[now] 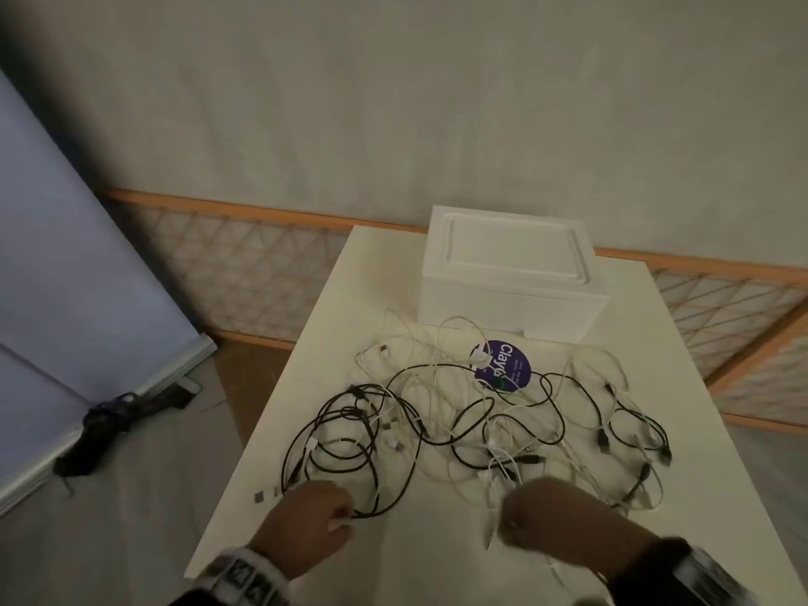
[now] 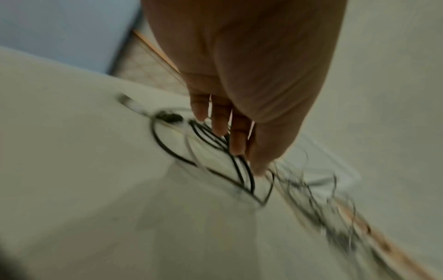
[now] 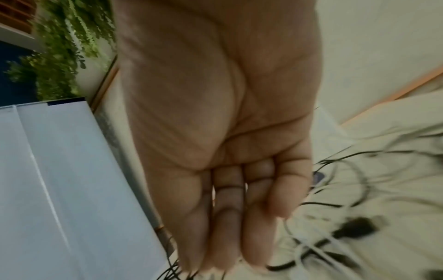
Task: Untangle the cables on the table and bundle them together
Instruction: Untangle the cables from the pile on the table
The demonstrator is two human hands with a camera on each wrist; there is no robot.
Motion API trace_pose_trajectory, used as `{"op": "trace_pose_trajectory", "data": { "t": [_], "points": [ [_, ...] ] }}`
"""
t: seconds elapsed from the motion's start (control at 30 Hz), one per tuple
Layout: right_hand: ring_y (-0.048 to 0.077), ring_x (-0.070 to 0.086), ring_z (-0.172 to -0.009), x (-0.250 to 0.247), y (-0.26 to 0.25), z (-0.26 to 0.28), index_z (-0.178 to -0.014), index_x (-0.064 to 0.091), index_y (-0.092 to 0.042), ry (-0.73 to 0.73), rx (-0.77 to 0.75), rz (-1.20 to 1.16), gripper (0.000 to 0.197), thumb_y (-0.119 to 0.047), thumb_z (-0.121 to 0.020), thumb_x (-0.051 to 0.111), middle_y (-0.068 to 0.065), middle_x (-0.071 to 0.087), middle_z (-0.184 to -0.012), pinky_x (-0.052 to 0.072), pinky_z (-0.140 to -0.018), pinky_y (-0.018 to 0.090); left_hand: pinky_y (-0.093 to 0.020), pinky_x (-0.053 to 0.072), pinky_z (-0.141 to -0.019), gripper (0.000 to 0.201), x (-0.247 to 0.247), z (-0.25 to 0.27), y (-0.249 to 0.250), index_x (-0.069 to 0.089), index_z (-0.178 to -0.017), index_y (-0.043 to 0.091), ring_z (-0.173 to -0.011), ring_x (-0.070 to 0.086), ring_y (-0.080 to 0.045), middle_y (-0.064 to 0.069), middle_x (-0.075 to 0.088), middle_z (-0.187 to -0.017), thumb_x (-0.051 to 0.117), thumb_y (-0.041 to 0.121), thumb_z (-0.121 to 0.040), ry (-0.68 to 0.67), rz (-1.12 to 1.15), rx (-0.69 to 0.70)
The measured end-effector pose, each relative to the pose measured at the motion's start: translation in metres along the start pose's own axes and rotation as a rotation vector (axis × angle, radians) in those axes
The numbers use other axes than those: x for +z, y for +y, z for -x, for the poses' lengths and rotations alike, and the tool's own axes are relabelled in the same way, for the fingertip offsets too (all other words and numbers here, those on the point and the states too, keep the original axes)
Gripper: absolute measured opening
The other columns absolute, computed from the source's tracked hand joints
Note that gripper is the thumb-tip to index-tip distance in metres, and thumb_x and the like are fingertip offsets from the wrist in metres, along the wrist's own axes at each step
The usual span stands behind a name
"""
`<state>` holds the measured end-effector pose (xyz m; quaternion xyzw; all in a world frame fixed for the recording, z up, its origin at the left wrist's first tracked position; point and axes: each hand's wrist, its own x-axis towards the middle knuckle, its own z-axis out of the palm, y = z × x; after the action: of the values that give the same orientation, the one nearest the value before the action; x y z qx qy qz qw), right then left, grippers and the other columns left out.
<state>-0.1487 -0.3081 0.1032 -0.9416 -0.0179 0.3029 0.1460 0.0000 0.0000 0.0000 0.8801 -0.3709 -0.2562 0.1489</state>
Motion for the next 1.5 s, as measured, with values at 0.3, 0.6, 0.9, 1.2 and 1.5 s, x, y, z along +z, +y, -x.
{"op": "trace_pose_trajectory", "data": {
  "t": [0.3, 0.6, 0.9, 1.2, 1.5],
  "points": [
    [0.017, 0.057, -0.108, -0.02, -0.051, -0.109, -0.11, 0.066, -0.025, 0.194, -0.042, -0.029, 0.025, -0.03, -0.09, 0.052, -0.002, 0.064, -0.114, 0.045, -0.091, 0.031, -0.028, 0.037, -0.094, 0.032, -0.001, -0.054, 0.017, 0.056, -0.124, 0.017, -0.116, 0.05, -0.023, -0.004, 0.054, -0.124, 0.044, 0.023, -0.095, 0.031, -0.19, 0.062],
    [0.021, 0.06, -0.098, -0.011, -0.06, -0.138, -0.109, 0.063, -0.023, 0.325, -0.054, -0.152, 0.026, -0.038, -0.097, 0.045, 0.003, 0.066, -0.104, 0.042, -0.078, 0.03, -0.02, 0.046, -0.072, 0.015, -0.056, -0.081, 0.037, 0.071, -0.09, 0.014, -0.08, 0.06, -0.012, 0.005, 0.065, -0.083, 0.07, 0.027, -0.083, 0.176, 0.258, 0.147],
    [0.0, 0.061, -0.071, -0.069, -0.018, -0.095, -0.084, 0.072, -0.028, 0.677, -0.006, -0.62, 0.01, -0.028, -0.09, 0.064, -0.009, 0.069, -0.075, 0.044, -0.066, 0.009, -0.014, 0.041, -0.059, 0.007, -0.091, -0.089, 0.012, 0.069, -0.092, 0.015, -0.063, 0.054, -0.005, 0.004, 0.06, -0.072, 0.065, 0.02, -0.089, 0.352, 0.423, -0.224],
    [0.0, 0.054, -0.069, -0.062, -0.022, -0.101, -0.095, 0.064, -0.034, 0.404, 0.139, -0.381, 0.015, -0.029, -0.091, 0.05, -0.015, 0.059, -0.075, 0.04, -0.061, 0.01, -0.042, 0.052, -0.09, 0.019, -0.097, -0.1, 0.058, 0.074, -0.079, 0.018, -0.085, 0.065, -0.023, -0.021, 0.072, -0.092, 0.062, 0.008, -0.091, 0.351, 1.121, -0.21],
    [0.014, 0.062, -0.086, -0.093, -0.054, -0.097, -0.093, 0.066, -0.022, 0.61, 0.072, -0.209, 0.024, -0.036, -0.095, 0.046, -0.004, 0.067, -0.089, 0.05, -0.077, 0.032, -0.009, 0.044, -0.072, 0.017, -0.088, -0.109, 0.073, 0.075, -0.091, 0.026, -0.077, 0.061, 0.005, 0.014, 0.071, -0.083, 0.06, 0.017, -0.09, 0.349, 0.627, -0.025]
  ]
}}
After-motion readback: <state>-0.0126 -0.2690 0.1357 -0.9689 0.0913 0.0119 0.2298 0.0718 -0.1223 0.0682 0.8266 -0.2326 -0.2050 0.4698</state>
